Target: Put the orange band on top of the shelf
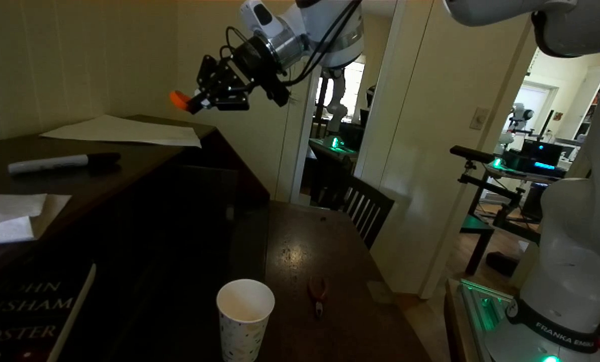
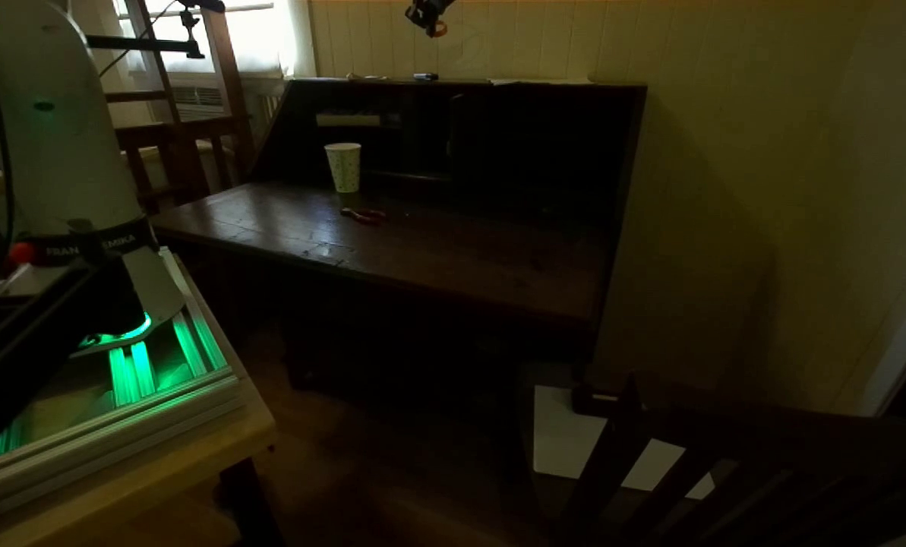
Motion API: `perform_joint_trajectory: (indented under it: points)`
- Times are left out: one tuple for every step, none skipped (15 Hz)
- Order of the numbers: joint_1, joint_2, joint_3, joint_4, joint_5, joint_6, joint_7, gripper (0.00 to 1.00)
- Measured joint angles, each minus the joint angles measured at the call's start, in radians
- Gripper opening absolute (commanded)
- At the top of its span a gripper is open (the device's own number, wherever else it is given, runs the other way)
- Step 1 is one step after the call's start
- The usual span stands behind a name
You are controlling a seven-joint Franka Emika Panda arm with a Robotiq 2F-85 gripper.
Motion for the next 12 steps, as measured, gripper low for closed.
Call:
perform_joint_trajectory:
  points:
    - [0.003,0.025,0.012,0.023,-0.014,0.000,0.000,0.00]
    - [0.006,0.049,0.022,0.044,-0.033,-0.001,0.000,0.00]
    - [0.007,0.071,0.032,0.064,-0.053,-0.001,-0.001,0.00]
    - [0.007,0.093,0.040,0.083,-0.081,-0.002,-0.003,0.00]
    - [0.007,0.114,0.046,0.101,-0.112,-0.002,-0.007,0.00]
    - [0.007,0.135,0.051,0.118,-0.146,-0.001,-0.009,0.00]
    - [0.007,0.155,0.054,0.137,-0.177,0.001,-0.009,0.00]
    - [0.006,0.176,0.055,0.155,-0.203,0.001,-0.009,0.00]
    - [0.005,0.196,0.057,0.173,-0.223,0.001,-0.011,0.00]
    - [0.002,0.216,0.061,0.192,-0.238,0.002,-0.018,0.00]
    - [-0.002,0.235,0.066,0.209,-0.251,0.002,-0.026,0.00]
    - [-0.006,0.255,0.071,0.227,-0.269,0.003,-0.031,0.00]
